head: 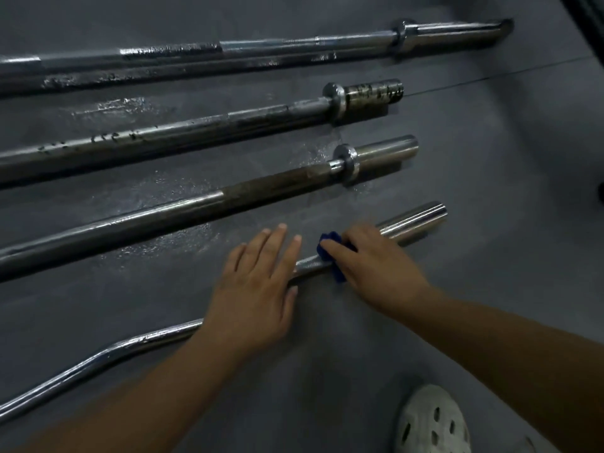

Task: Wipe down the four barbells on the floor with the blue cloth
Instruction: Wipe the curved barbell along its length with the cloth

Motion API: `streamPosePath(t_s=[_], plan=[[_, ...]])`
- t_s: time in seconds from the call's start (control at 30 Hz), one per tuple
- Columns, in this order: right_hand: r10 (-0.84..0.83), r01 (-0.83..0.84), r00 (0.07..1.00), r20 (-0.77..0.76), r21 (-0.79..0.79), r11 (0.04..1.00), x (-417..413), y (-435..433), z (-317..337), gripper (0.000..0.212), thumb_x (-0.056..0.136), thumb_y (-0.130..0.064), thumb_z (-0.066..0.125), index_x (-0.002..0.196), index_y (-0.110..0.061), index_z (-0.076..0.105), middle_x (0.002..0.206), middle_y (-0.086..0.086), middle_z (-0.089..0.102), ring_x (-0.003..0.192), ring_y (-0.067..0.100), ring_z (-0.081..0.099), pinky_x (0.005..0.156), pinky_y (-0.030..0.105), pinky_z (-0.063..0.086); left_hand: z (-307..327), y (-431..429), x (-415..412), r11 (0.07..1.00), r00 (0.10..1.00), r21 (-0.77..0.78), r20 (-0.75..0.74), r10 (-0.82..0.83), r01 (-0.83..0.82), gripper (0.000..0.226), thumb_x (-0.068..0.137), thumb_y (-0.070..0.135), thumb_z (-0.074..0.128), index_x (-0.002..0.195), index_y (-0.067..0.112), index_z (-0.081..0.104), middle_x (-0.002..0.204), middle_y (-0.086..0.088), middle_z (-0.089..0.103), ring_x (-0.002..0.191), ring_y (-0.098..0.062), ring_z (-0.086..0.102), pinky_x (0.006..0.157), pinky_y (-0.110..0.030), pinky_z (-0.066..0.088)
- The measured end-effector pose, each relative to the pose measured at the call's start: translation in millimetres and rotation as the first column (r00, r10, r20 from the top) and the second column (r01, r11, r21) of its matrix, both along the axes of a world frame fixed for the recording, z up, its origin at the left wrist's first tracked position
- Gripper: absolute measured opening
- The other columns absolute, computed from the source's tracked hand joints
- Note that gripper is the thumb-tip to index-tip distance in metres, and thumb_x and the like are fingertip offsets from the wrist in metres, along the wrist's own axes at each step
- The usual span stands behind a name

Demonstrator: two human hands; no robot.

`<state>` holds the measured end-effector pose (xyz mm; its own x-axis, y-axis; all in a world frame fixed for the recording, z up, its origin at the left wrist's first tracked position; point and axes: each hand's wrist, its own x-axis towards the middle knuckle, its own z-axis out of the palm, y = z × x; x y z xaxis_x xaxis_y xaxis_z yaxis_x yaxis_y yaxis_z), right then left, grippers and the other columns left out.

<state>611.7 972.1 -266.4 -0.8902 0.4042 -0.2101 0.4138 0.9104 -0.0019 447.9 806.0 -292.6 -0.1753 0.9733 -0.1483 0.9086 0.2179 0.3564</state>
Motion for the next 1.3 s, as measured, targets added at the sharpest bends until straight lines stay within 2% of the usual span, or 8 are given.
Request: streamPosePath(t_s=[0.1,0.27,0.33,0.43,0.7,0.97,1.07,1.3], plan=[[-0.063,0.063,0.996,0.058,0.000,0.998,6,-9,-14,0.054,0.081,-0.027,0.072,0.130,-0.021,0.051,0.107,0.008,0.051,0.098,0.027,0.049,0.071,0.040,0.051,-7,6,1,0.999,0.998,0.004,-0.043,-0.042,0.042,0.070,0.090,0.043,0.042,0.153,0.015,0.032,0.160,-0.012,0.029,0.144,-0.031,0.032,0.113,-0.050,0.030],[-0.362,0.361,0.930,-0.058,-0.030,0.932,3,-20,-29,0.043,0.080,-0.022,0.072,0.120,-0.019,0.056,0.103,0.008,0.051,0.097,0.027,0.049,0.073,0.039,0.051,-11,-2,8,0.999,0.998,-0.043,-0.060,-0.024,0.021,0.070,0.088,0.042,0.043,0.152,0.016,0.034,0.159,-0.012,0.032,0.142,-0.031,0.035,0.111,-0.048,0.029],[-0.453,0.448,0.887,-0.095,-0.070,0.891,0,-29,-35,0.036,0.088,-0.023,0.063,0.123,-0.020,0.054,0.108,0.009,0.049,0.103,0.027,0.045,0.080,0.040,0.051,-13,-7,10,0.999,0.998,-0.051,-0.055,-0.015,0.013,0.069,0.088,0.042,0.042,0.152,0.016,0.036,0.159,-0.012,0.033,0.141,-0.031,0.036,0.111,-0.048,0.031],[-0.547,0.539,0.829,-0.113,-0.097,0.837,-1,-40,-41,0.042,0.092,-0.026,0.059,0.132,-0.022,0.049,0.117,0.007,0.046,0.111,0.025,0.040,0.086,0.037,0.050,-16,-10,10,0.999,0.998,-0.046,-0.063,-0.007,0.004,0.069,0.088,0.042,0.041,0.151,0.015,0.038,0.158,-0.011,0.034,0.140,-0.031,0.038,0.110,-0.049,0.034],[-0.596,0.576,0.794,-0.123,-0.161,0.801,-2,-37,-43,0.041,0.097,-0.023,0.052,0.137,-0.023,0.045,0.125,0.006,0.042,0.120,0.023,0.035,0.090,0.036,0.049,-25,-10,11,1.000,0.994,-0.030,-0.109,0.000,-0.004,0.068,0.086,0.042,0.041,0.149,0.015,0.041,0.156,-0.012,0.038,0.138,-0.031,0.042,0.108,-0.049,0.037],[-0.608,0.574,0.774,-0.177,-0.209,0.792,1,-45,-30,0.045,0.093,-0.017,0.057,0.137,-0.020,0.048,0.126,0.009,0.044,0.117,0.026,0.038,0.090,0.038,0.048,-13,-16,14,1.000,0.988,0.006,-0.151,0.024,-0.023,0.068,0.087,0.040,0.041,0.149,0.013,0.041,0.155,-0.013,0.038,0.137,-0.032,0.042,0.107,-0.050,0.037],[-0.604,0.560,0.761,-0.235,-0.229,0.796,5,-51,-5,0.045,0.091,-0.013,0.058,0.136,-0.016,0.051,0.123,0.011,0.046,0.115,0.028,0.040,0.087,0.041,0.049,12,-28,16,0.999,0.985,-0.001,-0.166,0.046,-0.047,0.067,0.087,0.040,0.038,0.147,0.012,0.044,0.153,-0.014,0.042,0.135,-0.034,0.044,0.105,-0.050,0.039],[-0.616,0.576,0.688,-0.384,-0.226,0.785,12,-85,65,0.042,0.095,-0.015,0.054,0.136,-0.018,0.050,0.120,0.007,0.047,0.112,0.022,0.038,0.079,0.029,0.039,82,-46,30,0.989,0.962,0.092,-0.237,0.138,-0.119,0.067,0.087,0.040,0.043,0.148,0.012,0.043,0.152,-0.014,0.043,0.134,-0.034,0.046,0.104,-0.050,0.041]])
